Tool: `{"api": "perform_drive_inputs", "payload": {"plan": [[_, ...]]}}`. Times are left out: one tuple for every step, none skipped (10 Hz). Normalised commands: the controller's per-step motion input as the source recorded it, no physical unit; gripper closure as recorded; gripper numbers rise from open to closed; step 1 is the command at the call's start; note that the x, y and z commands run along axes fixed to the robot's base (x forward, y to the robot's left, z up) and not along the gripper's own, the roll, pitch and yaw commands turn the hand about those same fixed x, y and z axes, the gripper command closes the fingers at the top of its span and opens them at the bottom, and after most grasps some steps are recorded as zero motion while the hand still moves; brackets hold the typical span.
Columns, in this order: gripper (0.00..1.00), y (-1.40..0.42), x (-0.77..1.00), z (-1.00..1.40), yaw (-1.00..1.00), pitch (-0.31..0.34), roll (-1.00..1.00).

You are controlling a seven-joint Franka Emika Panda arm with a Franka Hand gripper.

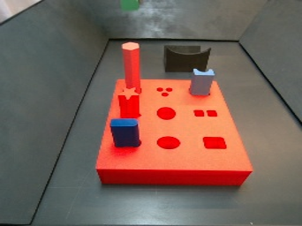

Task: Pick up the 3 prong object. Move up. Rotate the 3 prong object. Place the 3 prong object on the fixture. Regrasp the 3 prong object. Move to above the board. Insert the 3 prong object.
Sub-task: Place the 3 prong object on the fixture.

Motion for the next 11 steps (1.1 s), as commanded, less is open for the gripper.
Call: {"api": "perform_drive_inputs", "payload": {"plan": [[1.00, -0.51, 1.00, -0.21, 0.21, -0.108, -0.10], [1.00, -0.50, 1.00, -0.27, 0.21, -0.098, -0.10], [1.00, -0.43, 1.00, -0.24, 0.16, -0.100, -0.10], [1.00, -0.37, 1.00, -0.21, 0.10, -0.064, -0.11], [1.00, -0.34, 1.00, -0.19, 0.06, -0.024, -0.11], [1.00, -0.30, 1.00, -0.18, 0.04, -0.015, -0.09], [1.00, -0.26, 1.00, -0.16, 0.03, -0.012, -0.08], [1.00, -0.22, 1.00, -0.15, 0.02, -0.011, -0.08], [1.00, -0.20, 1.00, -0.14, 0.02, -0.004, -0.07], [1.00, -0.16, 1.00, -0.12, 0.02, 0.005, -0.06], [1.00, -0.13, 1.00, -0.11, 0.02, 0.013, -0.05]]}}
